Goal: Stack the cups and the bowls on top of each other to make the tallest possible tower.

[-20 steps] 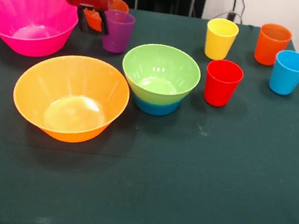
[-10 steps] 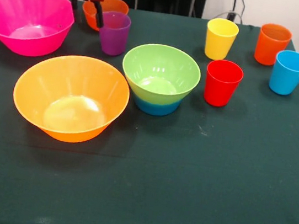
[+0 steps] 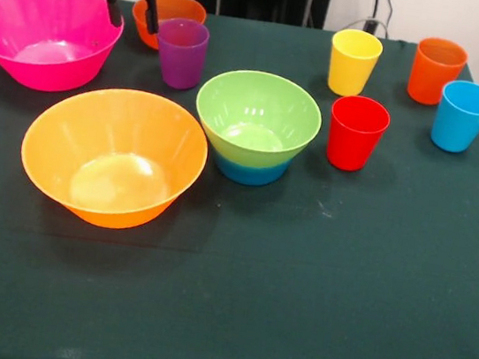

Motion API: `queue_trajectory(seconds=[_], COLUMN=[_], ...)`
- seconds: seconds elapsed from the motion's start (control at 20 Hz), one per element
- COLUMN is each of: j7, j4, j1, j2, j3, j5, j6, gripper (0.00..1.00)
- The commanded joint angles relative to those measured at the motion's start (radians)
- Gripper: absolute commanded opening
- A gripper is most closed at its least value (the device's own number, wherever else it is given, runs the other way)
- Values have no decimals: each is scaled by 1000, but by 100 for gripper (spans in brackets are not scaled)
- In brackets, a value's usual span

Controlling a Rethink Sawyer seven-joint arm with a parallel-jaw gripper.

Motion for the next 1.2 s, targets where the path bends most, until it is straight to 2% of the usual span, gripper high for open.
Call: queue_trajectory(seconds=[0.05,1.2], j7=[-95,-162], j4=[-16,-134], j1=[52,29], j2=[-4,124], j3=[51,11], j5=[16,-93], j6=[108,63], gripper=[100,100])
